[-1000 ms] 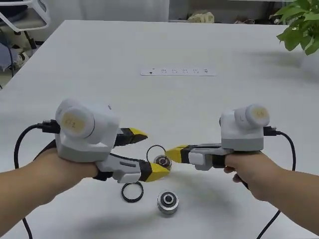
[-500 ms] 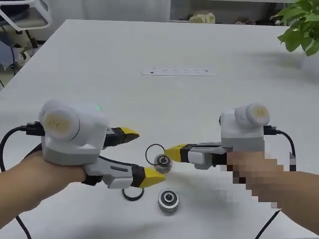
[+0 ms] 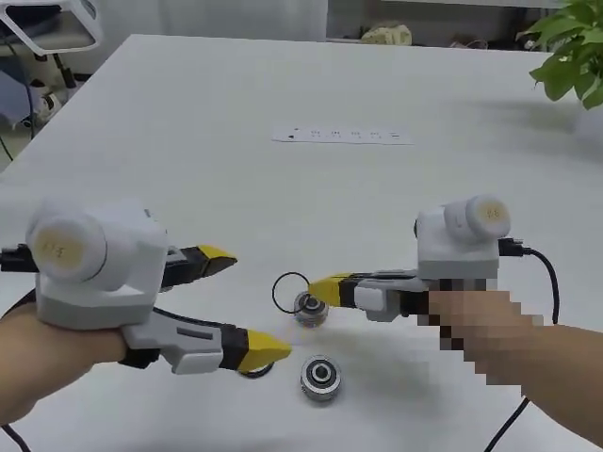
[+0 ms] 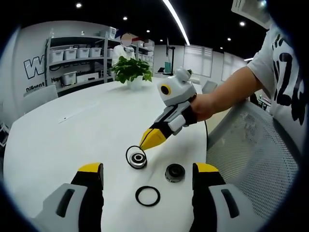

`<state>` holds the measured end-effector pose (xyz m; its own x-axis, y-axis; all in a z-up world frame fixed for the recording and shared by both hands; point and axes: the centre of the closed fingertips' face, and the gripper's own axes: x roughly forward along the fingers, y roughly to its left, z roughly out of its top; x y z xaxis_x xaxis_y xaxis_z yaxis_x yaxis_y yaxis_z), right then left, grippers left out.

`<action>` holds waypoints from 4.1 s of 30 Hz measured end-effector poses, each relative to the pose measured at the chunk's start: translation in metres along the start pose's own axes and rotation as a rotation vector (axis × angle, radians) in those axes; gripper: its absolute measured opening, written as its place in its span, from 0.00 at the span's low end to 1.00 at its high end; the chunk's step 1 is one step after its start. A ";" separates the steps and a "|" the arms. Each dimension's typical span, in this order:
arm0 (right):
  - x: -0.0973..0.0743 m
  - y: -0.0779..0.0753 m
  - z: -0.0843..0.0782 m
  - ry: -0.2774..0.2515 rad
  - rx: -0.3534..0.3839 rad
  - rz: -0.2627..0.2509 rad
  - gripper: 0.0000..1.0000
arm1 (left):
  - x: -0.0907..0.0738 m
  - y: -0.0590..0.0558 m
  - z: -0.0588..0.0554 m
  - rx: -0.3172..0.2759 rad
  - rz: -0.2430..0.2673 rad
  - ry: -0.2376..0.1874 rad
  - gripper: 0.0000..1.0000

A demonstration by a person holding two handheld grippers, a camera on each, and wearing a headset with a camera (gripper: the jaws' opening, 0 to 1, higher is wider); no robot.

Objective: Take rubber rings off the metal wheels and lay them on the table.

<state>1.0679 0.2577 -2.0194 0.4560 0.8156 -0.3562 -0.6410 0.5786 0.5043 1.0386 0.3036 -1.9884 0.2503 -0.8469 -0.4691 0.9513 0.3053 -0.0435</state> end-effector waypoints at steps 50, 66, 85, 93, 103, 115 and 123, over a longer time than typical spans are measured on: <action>0.023 0.032 -0.032 0.138 0.048 0.082 0.00 | -0.047 -0.004 -0.020 -0.049 0.075 -0.020 0.83; 0.033 0.035 -0.044 0.182 0.058 0.098 0.00 | -0.050 -0.001 -0.028 -0.058 0.087 -0.009 0.83; 0.037 0.027 -0.054 0.216 0.074 0.085 0.00 | -0.047 -0.005 -0.032 -0.063 0.073 0.005 0.84; 0.038 0.027 -0.057 0.227 0.082 0.079 0.00 | -0.045 -0.007 -0.032 -0.067 0.065 0.006 0.84; 0.039 0.025 -0.059 0.232 0.080 0.070 0.00 | -0.046 -0.008 -0.036 -0.069 0.065 0.016 0.83; 0.041 0.023 -0.061 0.238 0.066 0.060 0.00 | -0.048 -0.009 -0.037 -0.071 0.066 0.019 0.83; 0.043 0.022 -0.061 0.238 0.054 0.056 0.00 | -0.048 -0.008 -0.038 -0.074 0.068 0.021 0.83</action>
<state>1.0360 0.3051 -2.0713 0.2587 0.8273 -0.4986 -0.6242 0.5371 0.5673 1.0124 0.3586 -1.9992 0.3092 -0.8143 -0.4912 0.9162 0.3935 -0.0755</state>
